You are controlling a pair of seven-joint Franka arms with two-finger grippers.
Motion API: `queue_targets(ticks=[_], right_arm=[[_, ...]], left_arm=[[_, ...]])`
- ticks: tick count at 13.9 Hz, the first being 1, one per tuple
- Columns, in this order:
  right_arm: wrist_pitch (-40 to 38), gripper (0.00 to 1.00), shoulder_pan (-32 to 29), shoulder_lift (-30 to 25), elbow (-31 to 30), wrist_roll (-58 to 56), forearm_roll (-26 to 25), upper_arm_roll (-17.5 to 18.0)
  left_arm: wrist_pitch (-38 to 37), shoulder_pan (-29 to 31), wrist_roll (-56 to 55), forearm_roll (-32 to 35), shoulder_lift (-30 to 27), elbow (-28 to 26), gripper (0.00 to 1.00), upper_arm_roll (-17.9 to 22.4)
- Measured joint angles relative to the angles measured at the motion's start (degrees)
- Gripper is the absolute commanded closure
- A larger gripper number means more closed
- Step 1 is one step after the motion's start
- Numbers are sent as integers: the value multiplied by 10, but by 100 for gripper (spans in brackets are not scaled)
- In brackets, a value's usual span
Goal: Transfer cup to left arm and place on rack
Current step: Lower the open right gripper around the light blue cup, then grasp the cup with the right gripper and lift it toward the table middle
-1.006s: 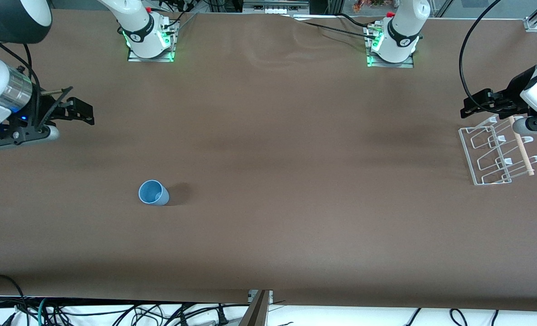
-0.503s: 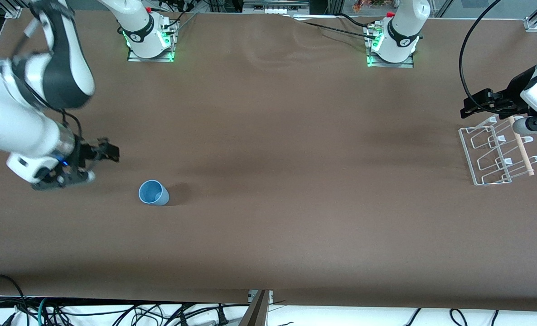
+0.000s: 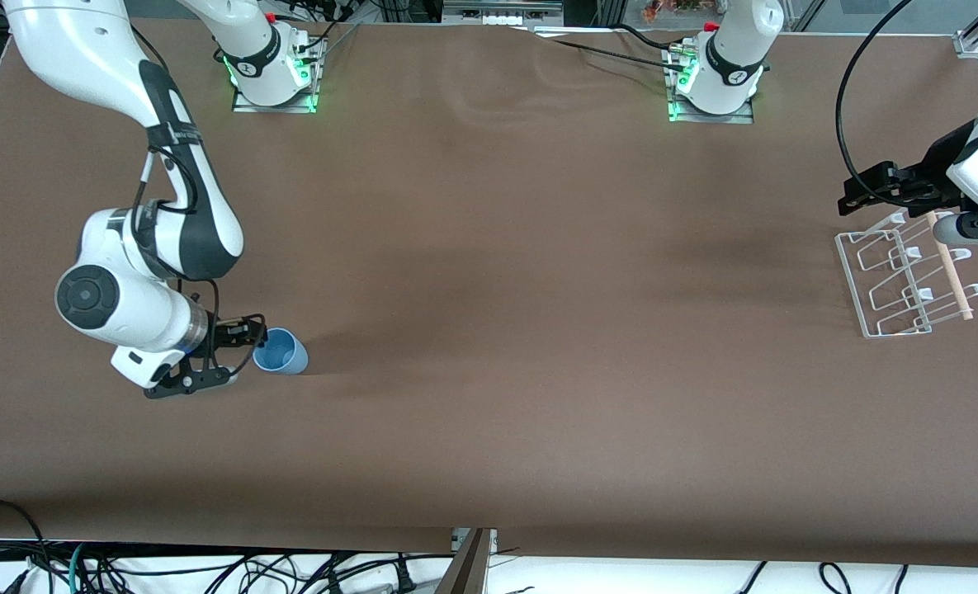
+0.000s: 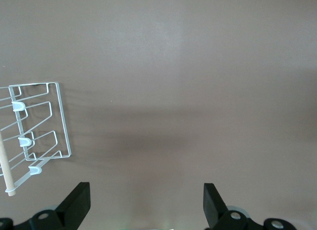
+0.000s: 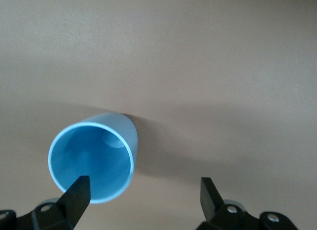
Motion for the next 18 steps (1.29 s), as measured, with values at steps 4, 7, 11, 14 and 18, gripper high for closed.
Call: queue_targets(ticks=[4, 7, 11, 14, 18], right_arm=[[17, 9, 8, 26, 5, 1, 0, 0], [27, 59, 8, 49, 5, 3, 0, 0], [29, 100, 8, 55, 6, 13, 0, 0], [28, 100, 9, 55, 8, 26, 6, 1], [-8, 100, 18, 55, 24, 51, 66, 4]], left_arm=[[0, 0, 0, 0, 0, 0, 0, 0], [0, 0, 0, 0, 0, 0, 0, 0], [0, 0, 0, 0, 0, 0, 0, 0], [0, 0, 0, 0, 0, 0, 0, 0], [0, -1, 0, 0, 0, 0, 0, -1]])
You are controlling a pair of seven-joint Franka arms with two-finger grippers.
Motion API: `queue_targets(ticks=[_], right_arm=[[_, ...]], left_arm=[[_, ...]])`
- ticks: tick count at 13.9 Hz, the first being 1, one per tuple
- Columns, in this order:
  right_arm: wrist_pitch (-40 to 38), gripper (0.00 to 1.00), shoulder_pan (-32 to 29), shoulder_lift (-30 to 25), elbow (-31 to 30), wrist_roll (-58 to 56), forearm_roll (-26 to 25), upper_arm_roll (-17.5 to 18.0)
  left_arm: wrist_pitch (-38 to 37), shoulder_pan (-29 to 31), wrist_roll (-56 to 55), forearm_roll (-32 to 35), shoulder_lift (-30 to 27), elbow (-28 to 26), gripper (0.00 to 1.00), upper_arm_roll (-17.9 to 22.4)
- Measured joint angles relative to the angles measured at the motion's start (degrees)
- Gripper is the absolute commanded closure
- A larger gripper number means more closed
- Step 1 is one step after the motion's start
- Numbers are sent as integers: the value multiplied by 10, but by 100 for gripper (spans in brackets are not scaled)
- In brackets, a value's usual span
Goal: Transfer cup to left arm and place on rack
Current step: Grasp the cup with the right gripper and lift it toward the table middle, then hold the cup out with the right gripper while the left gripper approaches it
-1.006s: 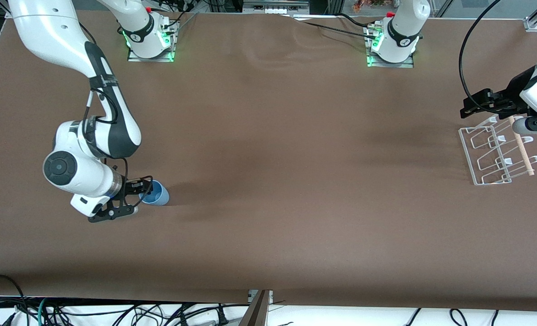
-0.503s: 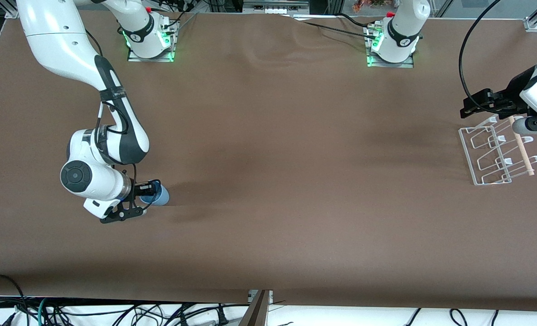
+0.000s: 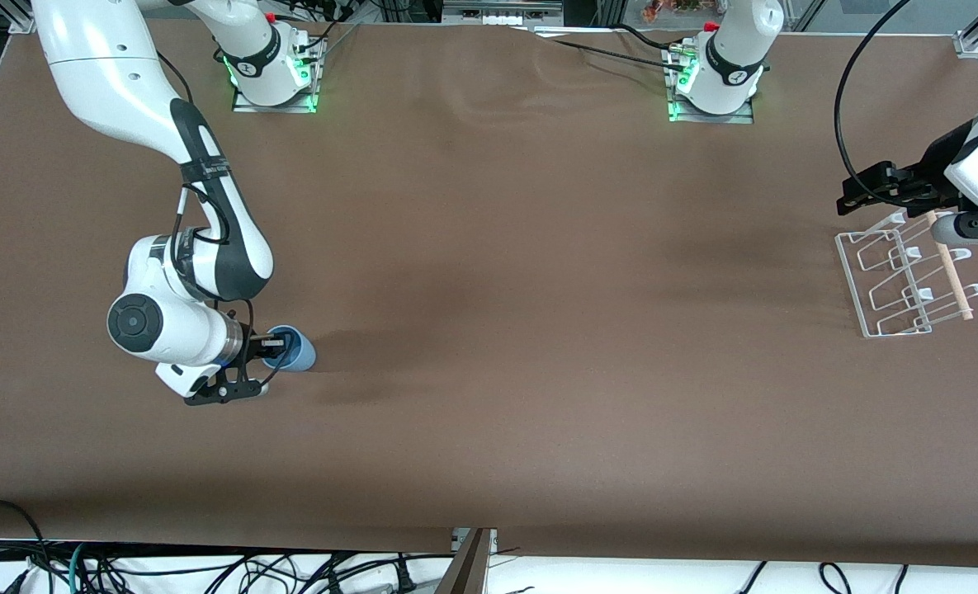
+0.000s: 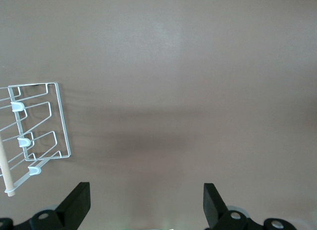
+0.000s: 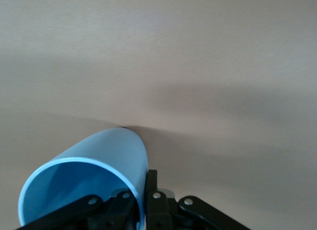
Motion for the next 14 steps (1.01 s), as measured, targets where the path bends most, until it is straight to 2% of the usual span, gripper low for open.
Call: queue_targets(ticks=[2, 5, 8, 11, 13, 14], right_arm=[[-54, 100, 21, 0, 28, 56, 41, 3], [-153, 100, 65, -4, 93, 178, 136, 13], [-195, 100, 85, -10, 142, 318, 229, 53], [-176, 100, 88, -11, 171, 467, 291, 132], [-111, 100, 96, -11, 176, 543, 343, 177], [-78, 100, 107, -10, 176, 572, 369, 187]], left_arm=[[1, -1, 0, 0, 2, 1, 0, -1], [2, -3, 0, 0, 18, 21, 0, -5], [2, -6, 0, 0, 30, 27, 0, -18], [1, -10, 4, 0, 46, 28, 0, -38], [1, -13, 47, 0, 51, 28, 0, -55], [1, -15, 90, -1, 51, 29, 0, -60]])
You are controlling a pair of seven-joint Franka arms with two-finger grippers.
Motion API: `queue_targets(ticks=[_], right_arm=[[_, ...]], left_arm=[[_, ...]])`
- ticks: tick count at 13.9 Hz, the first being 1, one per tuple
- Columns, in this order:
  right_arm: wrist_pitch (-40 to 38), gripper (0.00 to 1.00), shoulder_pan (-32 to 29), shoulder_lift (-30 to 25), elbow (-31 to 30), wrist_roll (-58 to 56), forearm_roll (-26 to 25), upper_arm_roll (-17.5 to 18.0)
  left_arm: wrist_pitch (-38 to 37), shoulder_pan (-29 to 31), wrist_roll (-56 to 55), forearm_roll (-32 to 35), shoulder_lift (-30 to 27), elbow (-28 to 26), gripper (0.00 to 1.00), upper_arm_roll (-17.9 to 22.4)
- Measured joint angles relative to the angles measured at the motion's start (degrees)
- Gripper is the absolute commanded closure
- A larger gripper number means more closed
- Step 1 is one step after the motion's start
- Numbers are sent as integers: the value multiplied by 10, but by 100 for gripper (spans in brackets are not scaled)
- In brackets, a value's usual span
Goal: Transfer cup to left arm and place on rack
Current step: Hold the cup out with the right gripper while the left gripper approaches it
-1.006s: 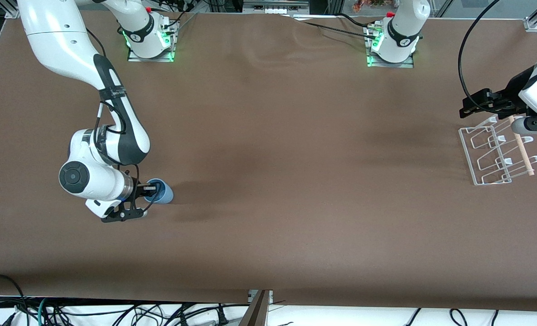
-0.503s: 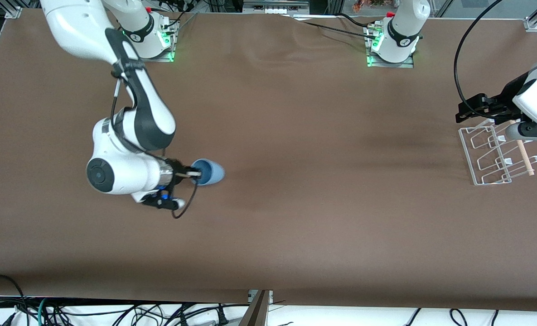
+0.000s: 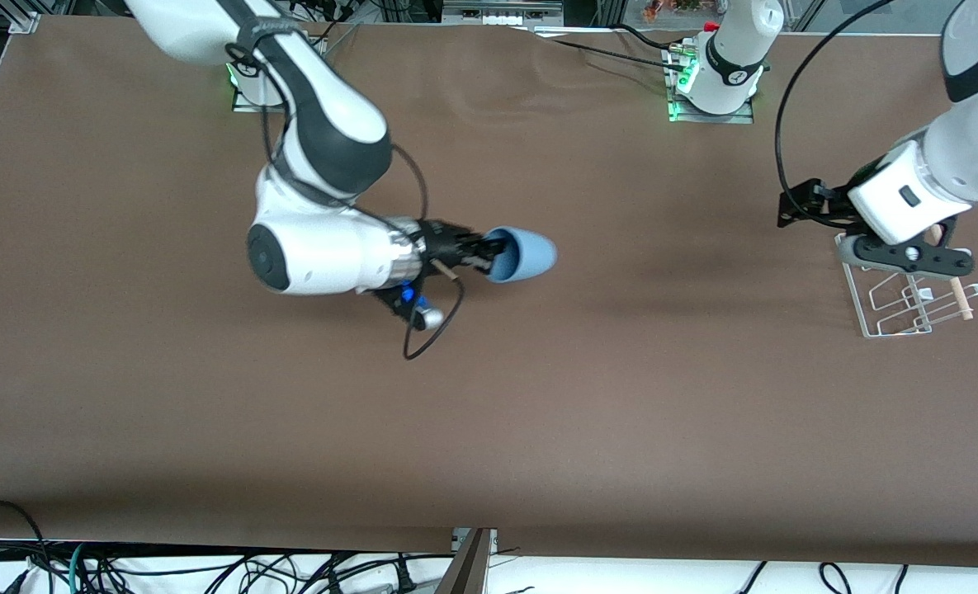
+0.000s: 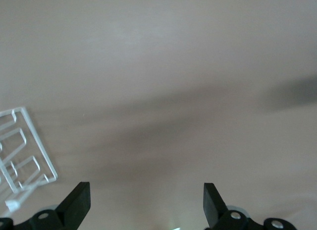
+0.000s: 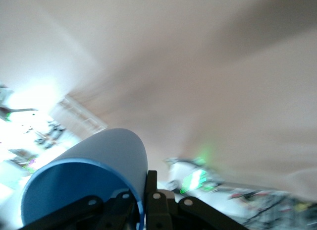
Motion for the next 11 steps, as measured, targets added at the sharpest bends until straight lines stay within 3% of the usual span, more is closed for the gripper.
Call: queue_targets(ticks=[5, 11], right_arm=[[138, 100, 71, 3, 2, 99, 117, 6], [154, 100, 77, 3, 15, 151, 134, 6]], left_arm=[[-1, 0, 272, -59, 0, 2, 0, -2], [21, -1, 449, -88, -11, 11, 0, -59]])
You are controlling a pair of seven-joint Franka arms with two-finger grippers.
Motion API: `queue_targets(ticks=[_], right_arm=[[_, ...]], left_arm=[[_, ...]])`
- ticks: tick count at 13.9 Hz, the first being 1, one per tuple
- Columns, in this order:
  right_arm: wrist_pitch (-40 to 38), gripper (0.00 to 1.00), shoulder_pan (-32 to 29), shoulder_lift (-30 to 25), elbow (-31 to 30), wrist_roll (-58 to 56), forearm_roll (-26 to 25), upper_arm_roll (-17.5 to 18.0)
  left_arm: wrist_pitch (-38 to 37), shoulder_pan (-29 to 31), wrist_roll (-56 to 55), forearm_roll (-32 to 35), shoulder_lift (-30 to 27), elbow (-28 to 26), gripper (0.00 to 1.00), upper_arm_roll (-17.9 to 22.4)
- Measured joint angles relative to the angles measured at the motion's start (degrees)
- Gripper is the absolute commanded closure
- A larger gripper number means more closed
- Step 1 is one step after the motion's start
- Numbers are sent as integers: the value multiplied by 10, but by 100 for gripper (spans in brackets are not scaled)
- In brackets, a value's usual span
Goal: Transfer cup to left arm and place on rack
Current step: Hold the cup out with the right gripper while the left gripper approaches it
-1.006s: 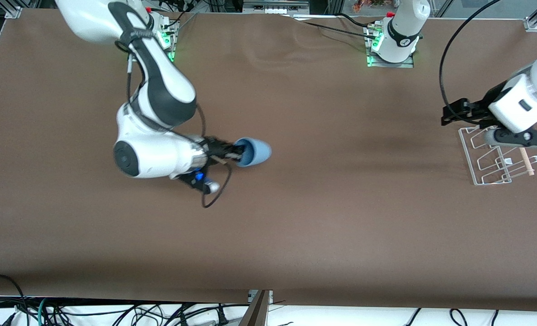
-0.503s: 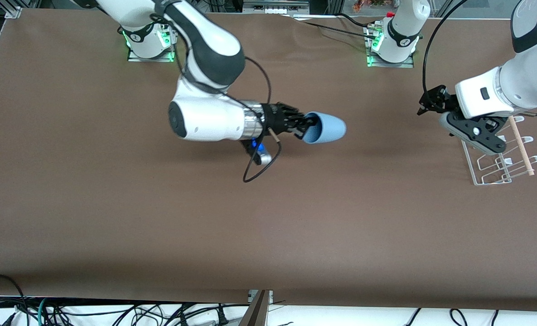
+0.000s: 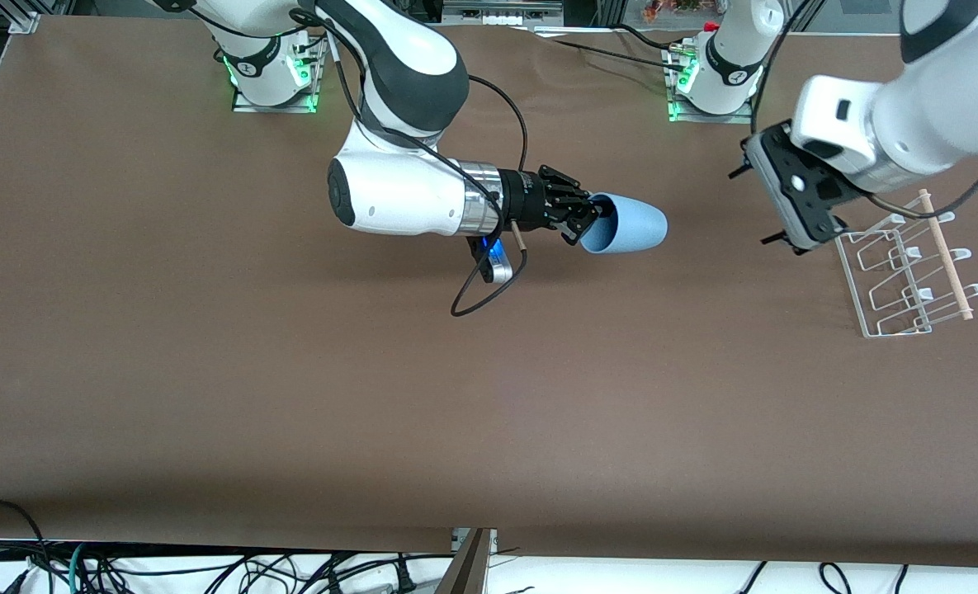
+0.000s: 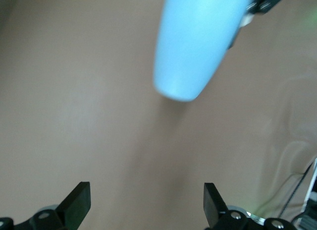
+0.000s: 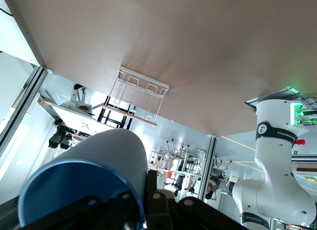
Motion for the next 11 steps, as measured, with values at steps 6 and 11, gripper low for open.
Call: queue_targets(ticks=[6, 11], right_arm=[[1, 100, -2, 1, 0, 7, 0, 0], [1, 100, -3, 2, 0, 8, 1, -2]], left_arm=[[132, 0, 119, -42, 0, -43, 0, -27], [257, -1, 142, -55, -15, -129, 0, -69]])
